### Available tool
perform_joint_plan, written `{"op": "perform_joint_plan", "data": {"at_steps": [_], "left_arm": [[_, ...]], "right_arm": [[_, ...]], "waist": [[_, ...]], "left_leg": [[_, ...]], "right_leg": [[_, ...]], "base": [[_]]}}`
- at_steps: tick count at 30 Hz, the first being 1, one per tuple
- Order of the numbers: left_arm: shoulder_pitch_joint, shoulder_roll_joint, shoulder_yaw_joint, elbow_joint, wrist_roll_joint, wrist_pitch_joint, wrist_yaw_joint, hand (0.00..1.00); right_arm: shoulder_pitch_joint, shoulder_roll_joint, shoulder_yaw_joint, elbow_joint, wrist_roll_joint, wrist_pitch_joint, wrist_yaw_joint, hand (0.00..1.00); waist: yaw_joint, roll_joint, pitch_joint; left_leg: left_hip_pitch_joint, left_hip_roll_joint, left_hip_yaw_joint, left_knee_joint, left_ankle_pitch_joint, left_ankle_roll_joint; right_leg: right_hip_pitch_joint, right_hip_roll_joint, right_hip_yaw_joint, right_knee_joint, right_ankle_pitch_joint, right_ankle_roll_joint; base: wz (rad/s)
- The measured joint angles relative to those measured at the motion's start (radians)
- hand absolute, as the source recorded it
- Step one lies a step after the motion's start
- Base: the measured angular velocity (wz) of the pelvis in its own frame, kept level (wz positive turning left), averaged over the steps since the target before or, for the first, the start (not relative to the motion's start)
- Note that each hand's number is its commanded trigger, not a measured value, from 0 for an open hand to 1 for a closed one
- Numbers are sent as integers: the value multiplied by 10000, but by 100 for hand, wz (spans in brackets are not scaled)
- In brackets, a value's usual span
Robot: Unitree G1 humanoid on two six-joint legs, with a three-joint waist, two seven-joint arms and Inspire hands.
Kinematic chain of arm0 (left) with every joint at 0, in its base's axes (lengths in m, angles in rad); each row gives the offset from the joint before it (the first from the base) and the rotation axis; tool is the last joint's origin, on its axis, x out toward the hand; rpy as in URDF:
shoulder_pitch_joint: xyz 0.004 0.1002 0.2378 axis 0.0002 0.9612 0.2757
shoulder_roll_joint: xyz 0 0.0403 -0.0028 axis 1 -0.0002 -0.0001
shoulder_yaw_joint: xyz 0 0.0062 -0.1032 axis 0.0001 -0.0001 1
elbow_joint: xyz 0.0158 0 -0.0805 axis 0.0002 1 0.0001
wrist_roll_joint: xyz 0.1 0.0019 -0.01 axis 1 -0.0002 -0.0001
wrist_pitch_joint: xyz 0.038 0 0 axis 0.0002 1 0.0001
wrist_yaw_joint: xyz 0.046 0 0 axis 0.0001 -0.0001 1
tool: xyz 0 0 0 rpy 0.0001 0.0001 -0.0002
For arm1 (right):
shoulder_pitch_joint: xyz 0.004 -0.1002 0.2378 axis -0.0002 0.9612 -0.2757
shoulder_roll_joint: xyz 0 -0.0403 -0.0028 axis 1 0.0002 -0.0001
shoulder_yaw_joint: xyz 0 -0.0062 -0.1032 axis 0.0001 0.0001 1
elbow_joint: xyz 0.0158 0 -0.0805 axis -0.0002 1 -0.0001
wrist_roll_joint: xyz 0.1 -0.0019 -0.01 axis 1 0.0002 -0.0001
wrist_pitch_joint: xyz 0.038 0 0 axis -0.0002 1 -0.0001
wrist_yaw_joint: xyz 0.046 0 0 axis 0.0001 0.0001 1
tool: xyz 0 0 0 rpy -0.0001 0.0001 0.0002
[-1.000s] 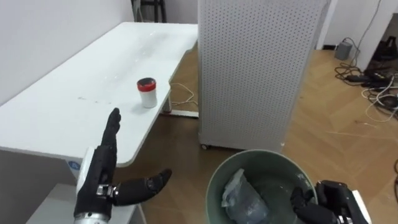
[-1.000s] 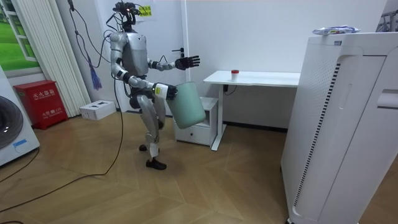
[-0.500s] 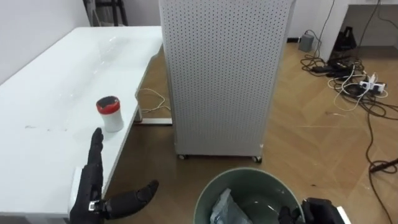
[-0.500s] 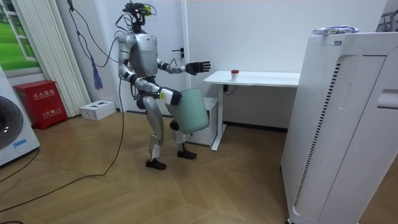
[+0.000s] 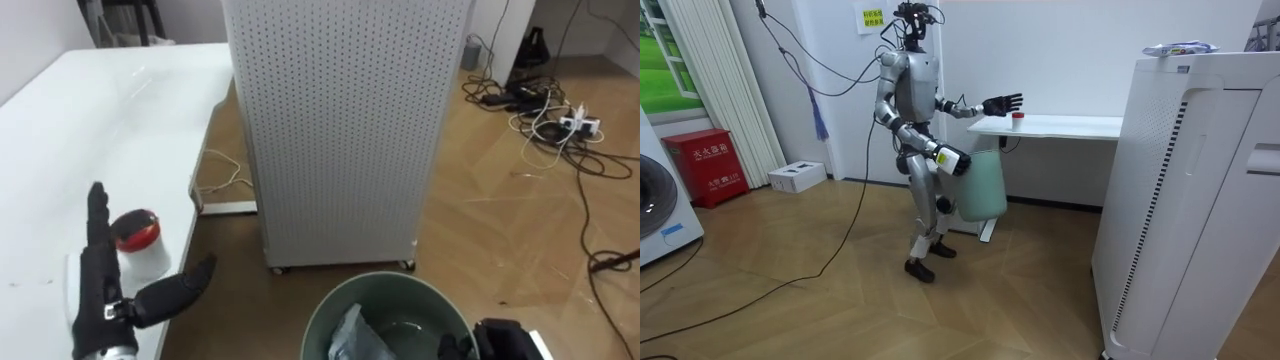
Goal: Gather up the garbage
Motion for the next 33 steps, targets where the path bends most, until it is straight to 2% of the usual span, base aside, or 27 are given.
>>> {"op": "perform_joint_plan", "data": {"at_steps": [1,4,7,11,17,22,33], "left_arm": [[33,-19,-5,9,30,-35,59,0],[43,-15,64,-39,355,-72,167,0],[104,-15,100,-208,632,-70,262,0],[173,-15,114,-705,792,-72,360,0],[259,-14,176,-752,884,-71,430,0],[341,-6,189,-752,884,-72,862,0],[411,11,190,-752,884,-73,1406,0]], "right_arm": [[66,8,1,69,-167,-1,17,100],[115,-17,-34,111,-280,2,227,100],[100,-26,-49,105,-255,3,521,100],[85,-30,-58,95,-256,2,791,100],[68,-19,-55,92,-257,2,1079,100],[63,-21,-36,92,-257,1,1065,100],[58,-21,-17,92,-261,1,1046,100]], "waist": [[-16,36,-20],[186,93,-107],[397,65,-155],[432,20,-186],[598,-92,-177],[713,-198,-104],[723,-204,-91]], "left_leg": [[261,13,-158,-169,-43,-77],[794,127,-445,-779,8,-287],[1149,242,-528,-1136,46,-358],[1556,242,-825,-1481,74,-404],[2213,236,-988,-1987,76,-407],[2351,242,-1103,-2121,76,-407],[2346,221,-1356,-2135,76,-407]], "right_leg": [[182,18,-131,-413,793,-192],[832,318,-371,-1135,872,-326],[1256,475,-445,-1607,894,-364],[1824,518,-589,-2126,894,-365],[2636,618,-712,-2899,910,-340],[2930,654,-857,-3232,941,-326],[3065,668,-964,-3389,944,-326]], "base": [[21],[10],[2],[14],[5],[8],[4]]}}
